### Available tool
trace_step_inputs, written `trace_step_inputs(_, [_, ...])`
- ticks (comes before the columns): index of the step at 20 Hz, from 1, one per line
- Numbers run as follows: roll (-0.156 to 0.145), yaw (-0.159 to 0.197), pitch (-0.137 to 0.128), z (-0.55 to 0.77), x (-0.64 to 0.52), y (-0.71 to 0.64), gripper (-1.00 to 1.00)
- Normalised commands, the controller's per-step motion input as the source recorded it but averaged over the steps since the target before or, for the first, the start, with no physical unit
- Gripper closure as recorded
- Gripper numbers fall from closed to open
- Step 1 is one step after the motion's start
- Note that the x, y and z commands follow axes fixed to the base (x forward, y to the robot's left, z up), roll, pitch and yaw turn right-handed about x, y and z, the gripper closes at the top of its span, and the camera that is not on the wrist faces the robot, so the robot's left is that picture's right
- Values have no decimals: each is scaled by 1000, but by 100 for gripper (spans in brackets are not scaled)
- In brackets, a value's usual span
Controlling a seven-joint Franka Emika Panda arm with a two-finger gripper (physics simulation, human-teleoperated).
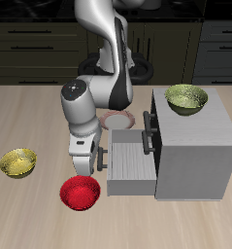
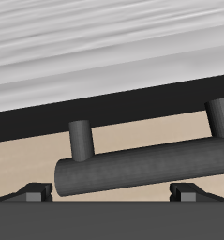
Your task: Close the bottom drawer of the white cabinet and place the red bowl on the plate
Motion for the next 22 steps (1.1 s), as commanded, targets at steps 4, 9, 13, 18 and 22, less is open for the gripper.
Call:
trace_step_inputs(4, [31, 9, -11, 93, 72, 172, -100])
trace_step_inputs(9, [35, 1, -7, 82, 87, 158, -100])
trace_step_inputs(13, [30, -16, -5, -18, 135, 212, -100])
trace_step_inputs(18, [35, -7, 5, -122, 119, 247, -100])
trace_step_inputs(22, [47, 5, -10, -48, 159, 334, -100])
